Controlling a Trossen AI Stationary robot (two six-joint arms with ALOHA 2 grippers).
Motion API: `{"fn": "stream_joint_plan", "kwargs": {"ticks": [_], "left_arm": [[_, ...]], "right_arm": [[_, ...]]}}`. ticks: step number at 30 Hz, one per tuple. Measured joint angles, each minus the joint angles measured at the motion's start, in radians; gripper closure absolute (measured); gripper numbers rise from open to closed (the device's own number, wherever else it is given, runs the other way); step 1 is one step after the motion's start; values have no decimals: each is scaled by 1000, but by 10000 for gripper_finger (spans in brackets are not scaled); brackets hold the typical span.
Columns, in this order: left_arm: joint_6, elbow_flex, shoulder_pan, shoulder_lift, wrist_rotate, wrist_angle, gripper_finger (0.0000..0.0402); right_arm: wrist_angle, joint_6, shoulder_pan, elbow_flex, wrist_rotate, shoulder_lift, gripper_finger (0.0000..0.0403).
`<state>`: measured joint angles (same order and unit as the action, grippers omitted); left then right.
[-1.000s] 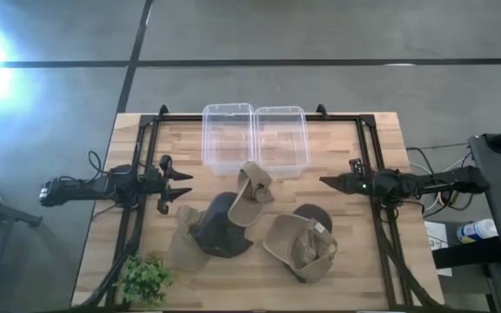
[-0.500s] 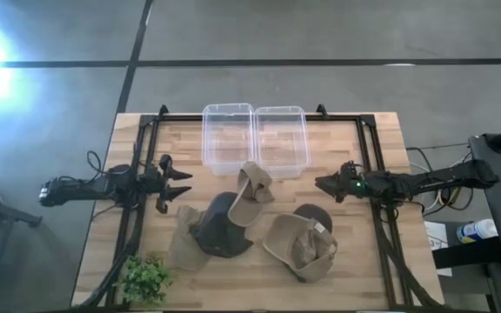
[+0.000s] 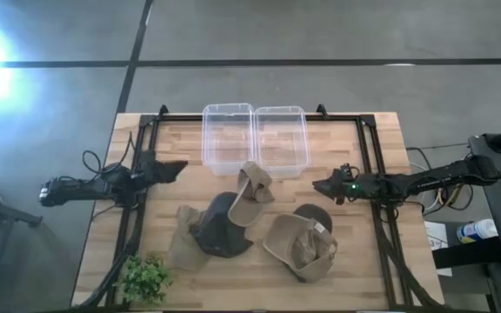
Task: Pick & Place hat
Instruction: Put the middle brown cap into the left transparent bin
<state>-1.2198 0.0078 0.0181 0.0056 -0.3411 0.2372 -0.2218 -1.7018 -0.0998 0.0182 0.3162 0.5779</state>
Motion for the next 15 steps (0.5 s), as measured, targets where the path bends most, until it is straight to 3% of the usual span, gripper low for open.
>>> {"fn": "stream_joint_plan", "kwargs": {"ticks": [4,7,11,15], "left_arm": [[4,77,-4,59,10,-14,219],[76,222,-9,179,27,-150,219],[171,465,-9,441,58,-461,219],[244,672,-16,737,162,-705,219]], "right_arm": [[-2,60,0,13,-1,0,216],[0,85,0,17,-2,0,216],[1,98,0,22,-10,0,216],[9,112,0,22,-26,3,216]]}}
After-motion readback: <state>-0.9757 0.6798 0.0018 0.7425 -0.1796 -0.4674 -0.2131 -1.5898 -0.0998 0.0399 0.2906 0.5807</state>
